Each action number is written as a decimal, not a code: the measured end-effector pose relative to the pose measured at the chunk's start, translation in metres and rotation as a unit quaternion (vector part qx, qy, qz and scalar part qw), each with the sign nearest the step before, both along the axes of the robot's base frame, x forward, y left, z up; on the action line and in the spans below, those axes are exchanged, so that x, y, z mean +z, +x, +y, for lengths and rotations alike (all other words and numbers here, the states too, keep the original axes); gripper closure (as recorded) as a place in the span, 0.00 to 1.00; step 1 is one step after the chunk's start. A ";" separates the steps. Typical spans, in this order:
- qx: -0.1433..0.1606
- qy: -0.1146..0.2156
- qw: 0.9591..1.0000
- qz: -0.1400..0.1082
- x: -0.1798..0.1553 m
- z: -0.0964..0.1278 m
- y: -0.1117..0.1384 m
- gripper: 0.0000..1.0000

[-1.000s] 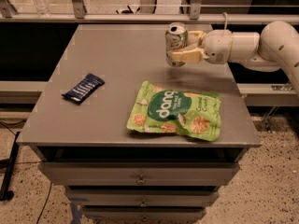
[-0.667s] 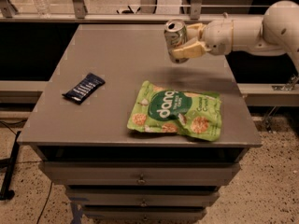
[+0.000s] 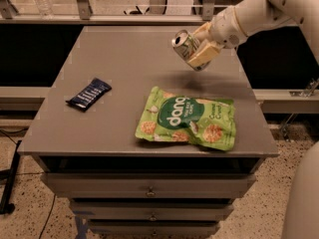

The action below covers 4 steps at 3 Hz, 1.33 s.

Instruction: Knock 7up can over

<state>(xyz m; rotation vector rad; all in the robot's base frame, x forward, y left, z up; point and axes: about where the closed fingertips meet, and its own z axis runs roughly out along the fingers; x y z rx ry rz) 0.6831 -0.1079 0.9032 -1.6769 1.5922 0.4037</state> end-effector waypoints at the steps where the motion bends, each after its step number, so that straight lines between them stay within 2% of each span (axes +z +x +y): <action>1: -0.002 -0.085 0.996 0.001 -0.007 -0.007 0.001 1.00; 2: 0.004 -0.171 0.985 -0.012 -0.008 -0.011 -0.003 1.00; 3: 0.035 -0.253 0.966 -0.027 -0.008 -0.009 -0.011 1.00; 4: 0.080 -0.299 0.950 -0.033 -0.012 0.000 -0.019 1.00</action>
Offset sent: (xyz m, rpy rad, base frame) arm -0.0101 -0.0237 0.0012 -0.5772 -0.0650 0.0139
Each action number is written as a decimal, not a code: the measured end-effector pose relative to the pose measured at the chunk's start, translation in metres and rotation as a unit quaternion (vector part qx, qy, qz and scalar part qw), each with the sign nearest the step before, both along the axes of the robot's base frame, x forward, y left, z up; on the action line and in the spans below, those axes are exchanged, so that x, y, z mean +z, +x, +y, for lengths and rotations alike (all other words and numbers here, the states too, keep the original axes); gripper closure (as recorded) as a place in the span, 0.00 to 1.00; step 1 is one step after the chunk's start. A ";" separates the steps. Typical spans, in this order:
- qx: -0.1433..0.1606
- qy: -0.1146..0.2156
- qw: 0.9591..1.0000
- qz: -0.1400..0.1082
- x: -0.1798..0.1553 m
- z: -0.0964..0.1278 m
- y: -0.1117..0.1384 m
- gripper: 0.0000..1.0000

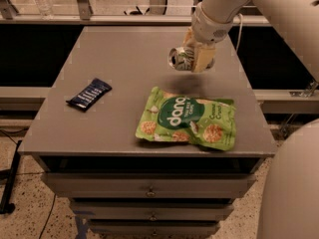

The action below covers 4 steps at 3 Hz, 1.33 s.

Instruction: Knock 7up can over

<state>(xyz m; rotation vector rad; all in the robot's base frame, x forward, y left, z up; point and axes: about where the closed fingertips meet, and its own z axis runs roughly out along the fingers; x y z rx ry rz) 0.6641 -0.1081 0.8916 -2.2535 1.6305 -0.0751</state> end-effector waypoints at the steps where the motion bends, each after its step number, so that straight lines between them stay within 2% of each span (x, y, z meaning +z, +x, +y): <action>1: 0.041 -0.027 0.999 0.015 -0.006 0.011 -0.006 1.00; 2: 0.062 -0.038 0.997 0.032 -0.015 0.021 -0.010 1.00; 3: 0.064 -0.049 0.996 0.045 -0.023 0.026 -0.011 0.82; 4: 0.060 -0.059 0.995 0.056 -0.030 0.025 -0.012 0.58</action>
Offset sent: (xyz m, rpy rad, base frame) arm -0.0171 0.0275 -0.0199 -0.1053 0.1108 0.1723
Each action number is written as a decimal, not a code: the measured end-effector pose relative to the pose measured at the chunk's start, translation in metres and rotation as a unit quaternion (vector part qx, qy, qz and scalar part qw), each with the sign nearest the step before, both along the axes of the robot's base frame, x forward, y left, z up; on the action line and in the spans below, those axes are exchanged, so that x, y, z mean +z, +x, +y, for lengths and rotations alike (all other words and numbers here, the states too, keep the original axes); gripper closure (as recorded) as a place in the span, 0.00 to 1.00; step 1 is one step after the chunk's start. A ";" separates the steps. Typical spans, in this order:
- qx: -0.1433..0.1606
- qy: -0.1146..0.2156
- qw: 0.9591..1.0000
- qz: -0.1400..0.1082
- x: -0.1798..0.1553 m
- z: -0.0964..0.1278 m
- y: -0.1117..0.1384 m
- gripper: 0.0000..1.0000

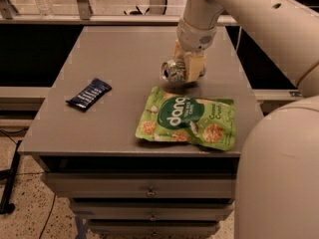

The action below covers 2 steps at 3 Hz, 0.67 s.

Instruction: Knock 7up can over

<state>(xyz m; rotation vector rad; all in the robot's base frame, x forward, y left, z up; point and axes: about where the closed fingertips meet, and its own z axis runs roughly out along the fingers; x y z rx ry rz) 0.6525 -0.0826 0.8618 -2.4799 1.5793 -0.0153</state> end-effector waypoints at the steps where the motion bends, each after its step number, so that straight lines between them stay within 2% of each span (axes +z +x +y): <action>1: -0.005 -0.006 1.000 0.006 -0.004 -0.002 0.000 0.35; 2: -0.009 -0.007 1.000 0.011 -0.007 -0.003 0.002 0.12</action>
Offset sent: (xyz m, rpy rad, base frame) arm -0.0036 -0.0089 -0.0054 -0.0272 0.0505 -0.0285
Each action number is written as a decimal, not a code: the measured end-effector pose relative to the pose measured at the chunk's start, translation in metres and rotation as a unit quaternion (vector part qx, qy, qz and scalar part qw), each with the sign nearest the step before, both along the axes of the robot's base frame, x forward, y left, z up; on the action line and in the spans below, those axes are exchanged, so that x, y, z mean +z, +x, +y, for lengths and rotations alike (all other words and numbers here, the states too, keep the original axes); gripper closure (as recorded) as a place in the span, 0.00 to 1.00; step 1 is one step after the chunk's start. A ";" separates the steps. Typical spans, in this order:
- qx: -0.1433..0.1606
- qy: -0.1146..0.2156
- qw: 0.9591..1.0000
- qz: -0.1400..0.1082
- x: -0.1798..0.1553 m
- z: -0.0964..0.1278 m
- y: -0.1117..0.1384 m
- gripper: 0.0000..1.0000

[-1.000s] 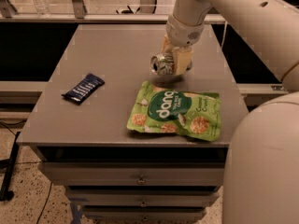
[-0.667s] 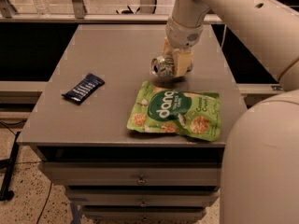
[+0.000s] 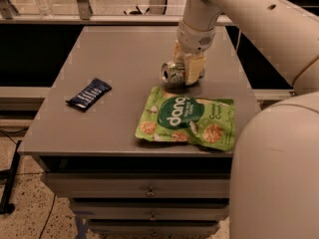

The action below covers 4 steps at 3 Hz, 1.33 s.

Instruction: Knock 7up can over

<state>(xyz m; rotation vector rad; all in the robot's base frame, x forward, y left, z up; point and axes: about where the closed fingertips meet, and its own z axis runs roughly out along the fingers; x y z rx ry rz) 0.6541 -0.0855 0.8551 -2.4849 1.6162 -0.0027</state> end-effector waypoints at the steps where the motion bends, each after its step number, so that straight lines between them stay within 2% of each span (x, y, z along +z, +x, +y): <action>1: -0.004 0.002 1.000 0.003 -0.001 -0.001 0.001 0.00; 4: -0.009 0.021 1.000 0.005 0.001 -0.004 0.003 0.00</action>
Offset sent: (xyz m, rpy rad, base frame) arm -0.0060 -0.0067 0.0003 0.0066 0.0379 -0.0244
